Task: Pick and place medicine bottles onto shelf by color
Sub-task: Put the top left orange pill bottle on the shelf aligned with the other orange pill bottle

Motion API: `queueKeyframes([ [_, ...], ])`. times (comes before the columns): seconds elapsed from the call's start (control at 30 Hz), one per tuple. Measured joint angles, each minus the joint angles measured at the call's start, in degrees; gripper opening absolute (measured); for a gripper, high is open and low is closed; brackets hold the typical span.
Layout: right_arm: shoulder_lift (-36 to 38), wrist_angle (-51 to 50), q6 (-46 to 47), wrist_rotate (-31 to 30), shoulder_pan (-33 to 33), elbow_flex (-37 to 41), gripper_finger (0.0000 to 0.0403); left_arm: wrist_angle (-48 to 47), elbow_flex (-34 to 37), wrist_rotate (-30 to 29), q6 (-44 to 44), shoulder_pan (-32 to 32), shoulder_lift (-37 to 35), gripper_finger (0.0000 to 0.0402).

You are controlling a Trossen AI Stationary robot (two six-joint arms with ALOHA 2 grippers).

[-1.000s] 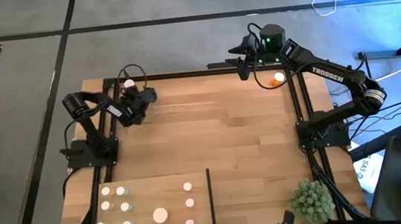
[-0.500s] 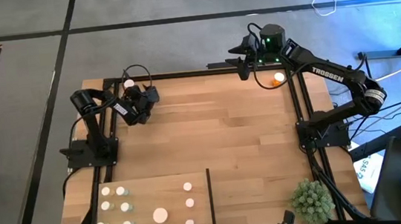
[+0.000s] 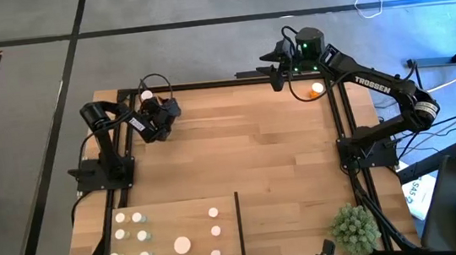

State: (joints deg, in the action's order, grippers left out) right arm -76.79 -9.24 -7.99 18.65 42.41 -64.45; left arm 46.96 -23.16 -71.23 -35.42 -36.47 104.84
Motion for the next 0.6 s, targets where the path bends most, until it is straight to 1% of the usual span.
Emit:
queueKeyframes([
  [0.6, 0.0, 0.0, 0.0, 0.0, 0.0, 0.0, 0.0213, 0.0, 0.0, 0.3, 0.1, 0.3, 0.0, 0.0177],
])
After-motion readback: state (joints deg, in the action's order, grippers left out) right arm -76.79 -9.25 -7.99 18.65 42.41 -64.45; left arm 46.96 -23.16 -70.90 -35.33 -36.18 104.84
